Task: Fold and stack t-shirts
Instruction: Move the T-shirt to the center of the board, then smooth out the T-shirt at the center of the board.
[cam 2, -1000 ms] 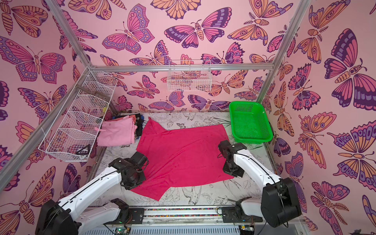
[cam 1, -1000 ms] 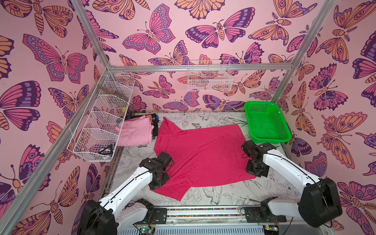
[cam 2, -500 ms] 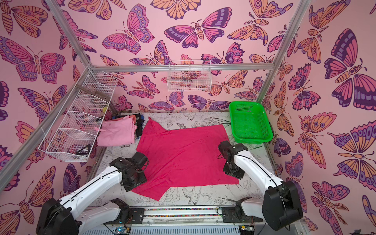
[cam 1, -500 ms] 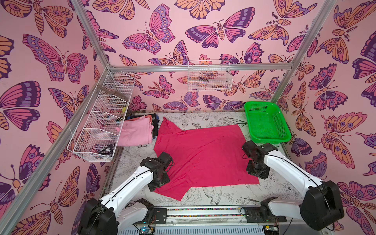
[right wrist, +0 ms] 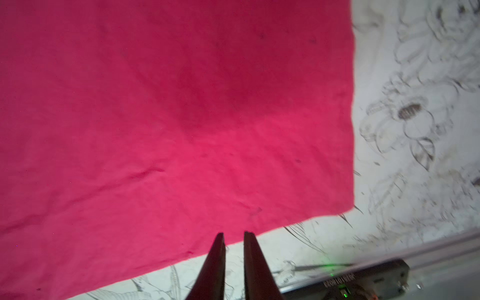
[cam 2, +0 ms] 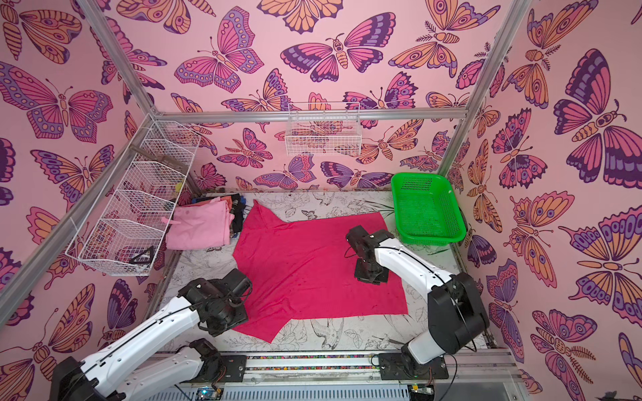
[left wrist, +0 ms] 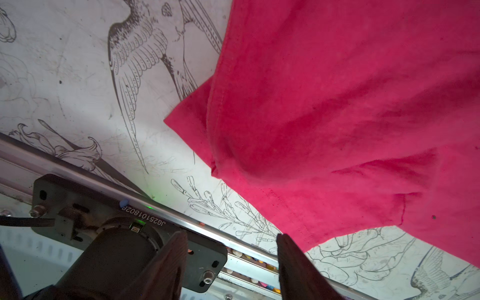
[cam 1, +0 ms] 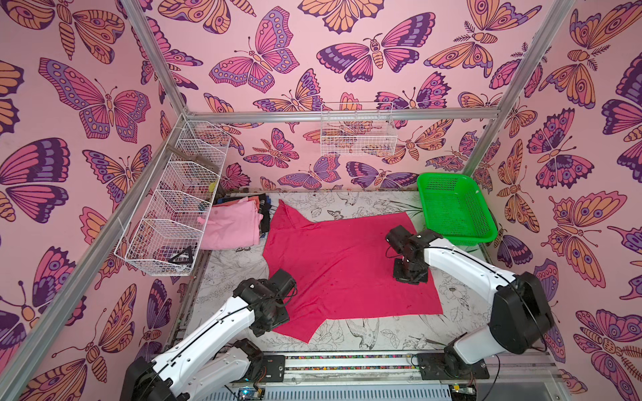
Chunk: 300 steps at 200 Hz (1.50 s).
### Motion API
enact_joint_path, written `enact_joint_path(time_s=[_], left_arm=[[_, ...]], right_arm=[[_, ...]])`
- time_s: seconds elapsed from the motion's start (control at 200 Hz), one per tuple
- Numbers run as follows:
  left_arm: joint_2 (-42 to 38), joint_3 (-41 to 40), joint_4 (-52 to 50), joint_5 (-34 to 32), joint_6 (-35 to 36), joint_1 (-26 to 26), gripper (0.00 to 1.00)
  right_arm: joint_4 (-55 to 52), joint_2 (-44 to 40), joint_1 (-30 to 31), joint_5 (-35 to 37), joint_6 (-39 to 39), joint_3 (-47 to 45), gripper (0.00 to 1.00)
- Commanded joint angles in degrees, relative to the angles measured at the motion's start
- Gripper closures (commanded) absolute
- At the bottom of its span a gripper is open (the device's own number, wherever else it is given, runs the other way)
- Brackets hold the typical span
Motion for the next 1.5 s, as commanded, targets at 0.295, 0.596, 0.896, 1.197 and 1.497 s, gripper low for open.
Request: enact_joint_path(time_s=[0.295, 0.596, 0.896, 1.197, 1.497], left_arm=[[15.0, 7.1, -0.4, -5.4, 0.5, -7.5, 0.49], [23.1, 9.8, 0.3, -5.4, 1.2, -10.8, 0.87], [23.6, 6.7, 0.4, -2.8, 0.6, -12.9, 0.84], [29.1, 7.8, 3.4, -0.7, 3.5, -14.9, 0.77], [30.9, 5.3, 7.2, 1.8, 4.0, -16.3, 0.54]], right_arm=[[5.8, 10.1, 0.8, -3.7, -3.0, 5.0, 0.88], [6.9, 13.2, 0.8, -4.1, -4.1, 4.2, 1.00], [7.3, 16.7, 0.9, -5.0, -4.3, 4.7, 1.00], [7.4, 16.3, 0.8, -4.9, -4.3, 4.3, 1.00], [7.5, 15.9, 0.7, -4.5, -4.3, 3.9, 1.00]])
